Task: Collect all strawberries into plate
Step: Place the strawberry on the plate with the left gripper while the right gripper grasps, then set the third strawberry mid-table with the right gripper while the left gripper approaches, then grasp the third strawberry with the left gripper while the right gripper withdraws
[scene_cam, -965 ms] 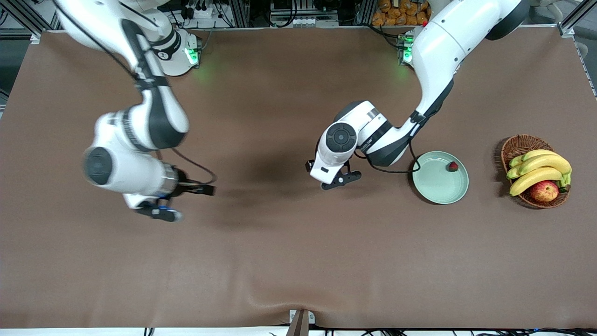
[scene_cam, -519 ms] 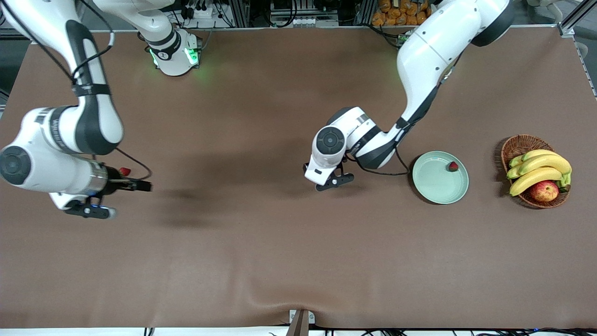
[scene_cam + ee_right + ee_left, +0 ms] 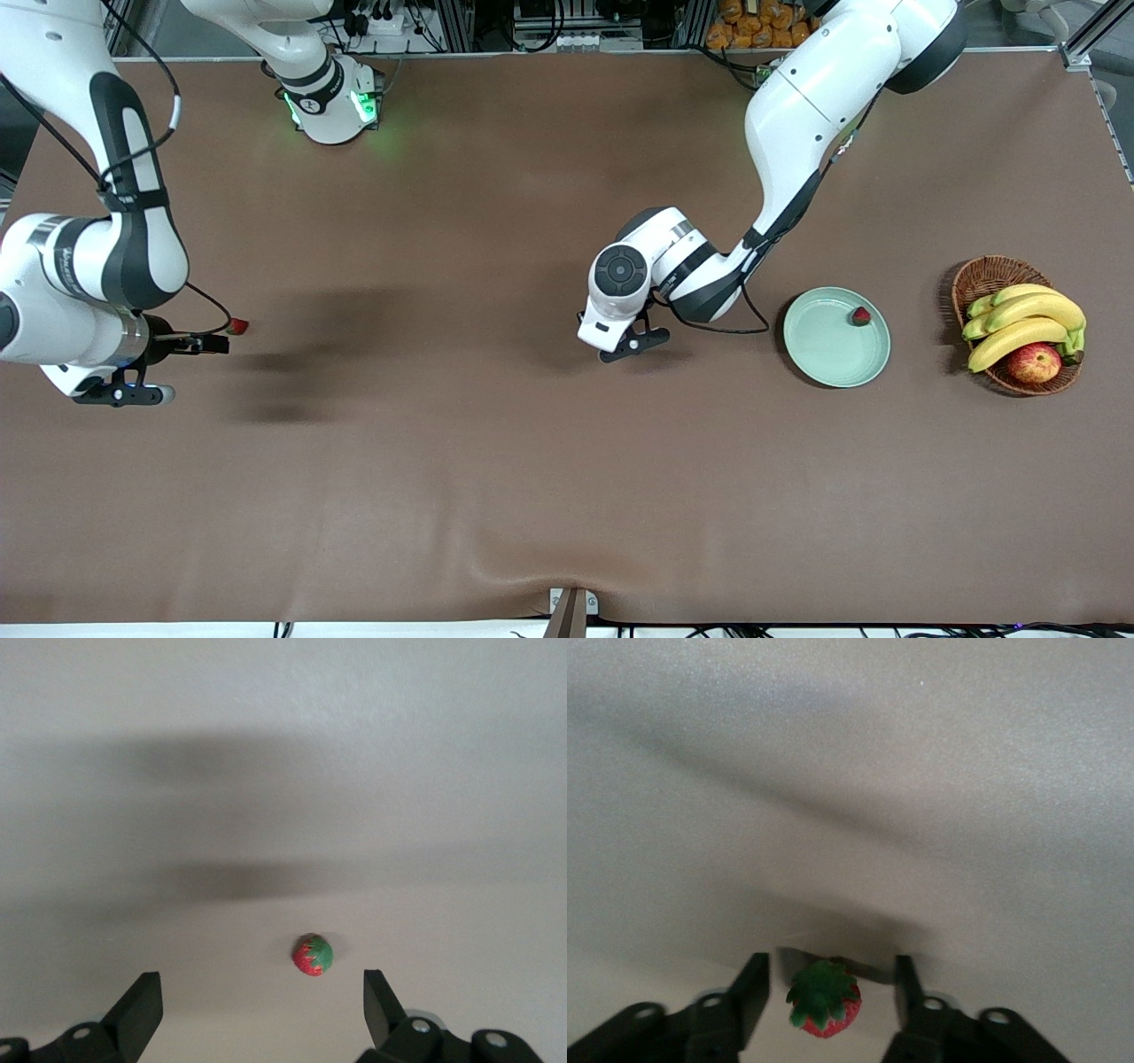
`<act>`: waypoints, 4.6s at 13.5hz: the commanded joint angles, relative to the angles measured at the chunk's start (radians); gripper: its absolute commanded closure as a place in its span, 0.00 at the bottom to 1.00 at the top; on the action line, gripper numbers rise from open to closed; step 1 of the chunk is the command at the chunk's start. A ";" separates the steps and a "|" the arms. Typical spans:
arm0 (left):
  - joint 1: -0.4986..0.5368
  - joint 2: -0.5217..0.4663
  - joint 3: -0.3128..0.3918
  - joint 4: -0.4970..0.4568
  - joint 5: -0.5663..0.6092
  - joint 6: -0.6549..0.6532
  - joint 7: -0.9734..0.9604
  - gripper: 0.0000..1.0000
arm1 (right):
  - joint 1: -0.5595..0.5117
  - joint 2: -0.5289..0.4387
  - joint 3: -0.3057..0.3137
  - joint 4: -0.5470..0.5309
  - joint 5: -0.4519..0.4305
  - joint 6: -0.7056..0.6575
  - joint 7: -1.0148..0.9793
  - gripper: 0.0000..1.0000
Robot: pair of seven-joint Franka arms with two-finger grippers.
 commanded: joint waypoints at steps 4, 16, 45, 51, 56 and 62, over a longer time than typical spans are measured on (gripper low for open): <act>-0.013 -0.003 0.002 0.013 0.027 -0.002 -0.026 1.00 | -0.081 0.115 0.023 -0.036 -0.029 0.106 -0.042 0.00; 0.406 -0.221 -0.011 -0.066 0.070 -0.364 0.485 1.00 | -0.089 0.160 0.023 -0.088 -0.027 0.065 -0.042 0.23; 0.530 -0.307 -0.201 -0.091 -0.096 -0.315 0.555 0.00 | 0.626 0.266 0.152 0.045 0.970 0.353 0.306 0.69; 0.456 -0.264 -0.201 -0.086 -0.097 -0.253 0.441 0.00 | 0.551 0.220 0.152 0.044 1.010 0.292 0.303 0.03; 0.305 -0.175 -0.196 -0.073 -0.097 -0.070 0.195 0.00 | 0.340 0.030 0.144 0.031 0.737 0.102 0.337 0.05; 0.059 -0.075 -0.059 0.029 -0.087 0.101 -0.032 0.00 | 0.140 -0.197 0.152 0.080 0.165 -0.177 0.322 0.00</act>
